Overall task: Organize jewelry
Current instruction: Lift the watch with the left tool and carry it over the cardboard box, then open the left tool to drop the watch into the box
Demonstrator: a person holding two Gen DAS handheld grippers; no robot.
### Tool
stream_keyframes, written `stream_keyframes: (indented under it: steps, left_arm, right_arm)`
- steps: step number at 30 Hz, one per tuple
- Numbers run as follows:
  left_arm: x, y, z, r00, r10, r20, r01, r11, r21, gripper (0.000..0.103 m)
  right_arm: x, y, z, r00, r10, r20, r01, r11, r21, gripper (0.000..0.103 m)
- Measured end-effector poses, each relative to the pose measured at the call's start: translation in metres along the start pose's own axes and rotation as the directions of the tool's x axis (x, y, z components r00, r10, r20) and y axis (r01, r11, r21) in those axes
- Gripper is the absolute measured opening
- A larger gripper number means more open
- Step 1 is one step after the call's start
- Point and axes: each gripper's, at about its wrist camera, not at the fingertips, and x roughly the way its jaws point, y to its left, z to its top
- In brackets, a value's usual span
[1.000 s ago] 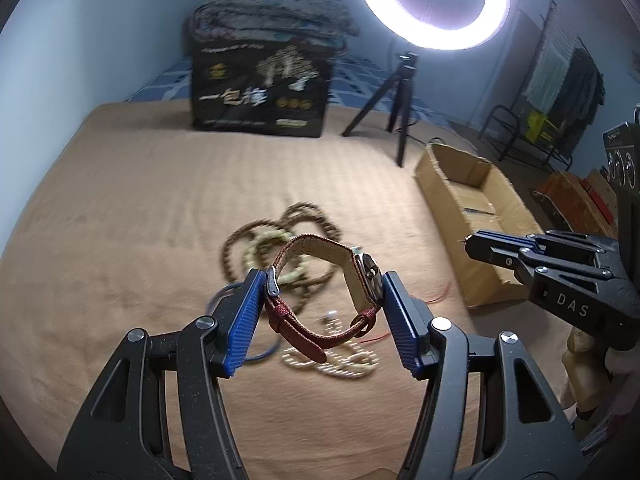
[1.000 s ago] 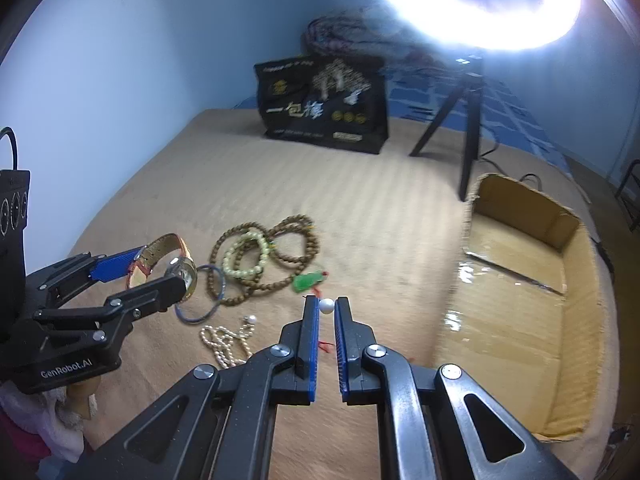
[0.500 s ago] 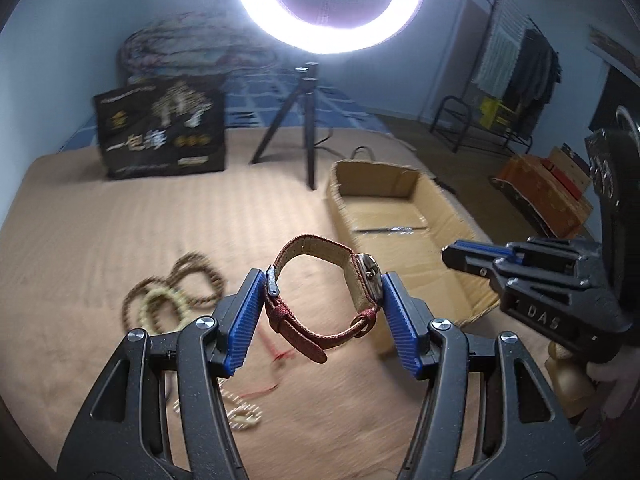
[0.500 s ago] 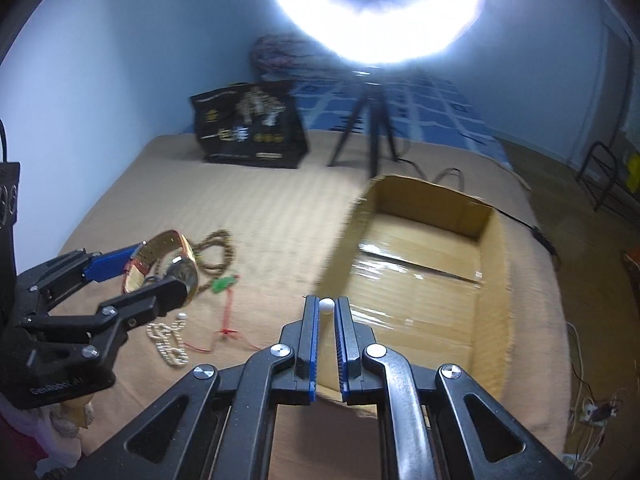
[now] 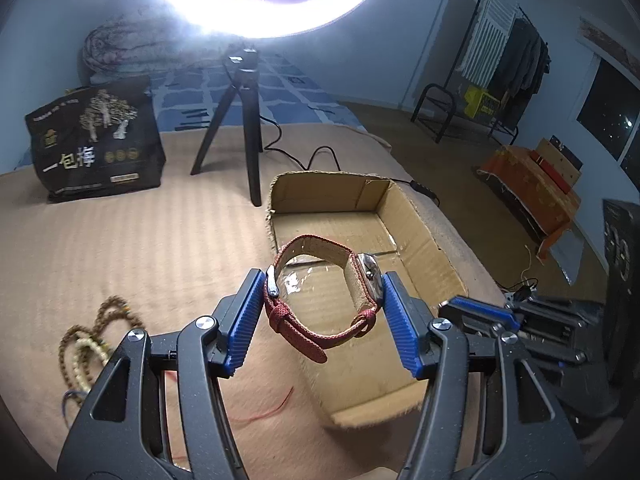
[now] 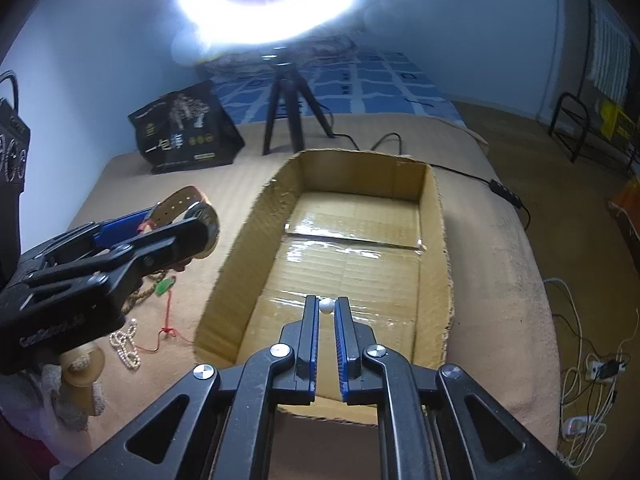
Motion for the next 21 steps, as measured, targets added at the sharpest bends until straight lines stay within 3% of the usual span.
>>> stream_keyframes:
  steps: [15,16,17,21]
  left_arm:
    - [0.043,-0.013,0.011,0.998,-0.01,-0.063,0.01,1.0,-0.001,0.061]
    - [0.043,-0.013,0.011,0.998,-0.007,-0.067,0.007,1.0,0.0,0.062]
    - [0.043,-0.013,0.011,0.998,-0.008,-0.066,0.008,1.0,-0.001,0.063]
    - [0.041,-0.013,0.013,0.998,-0.006,-0.062,0.006,1.0,-0.001,0.068]
  right_arm:
    - [0.013,-0.024,-0.005,1.0,-0.005,-0.027,0.007,0.998,0.069,0.007]
    - [0.013,-0.024,-0.005,1.0,-0.005,-0.024,0.007,0.998,0.069,0.011]
    - [0.013,-0.024,-0.005,1.0,-0.008,-0.021,0.009,0.998,0.068,0.022]
    - [0.012,-0.02,-0.004,1.0,-0.013,-0.014,0.013,0.999,0.051,0.039]
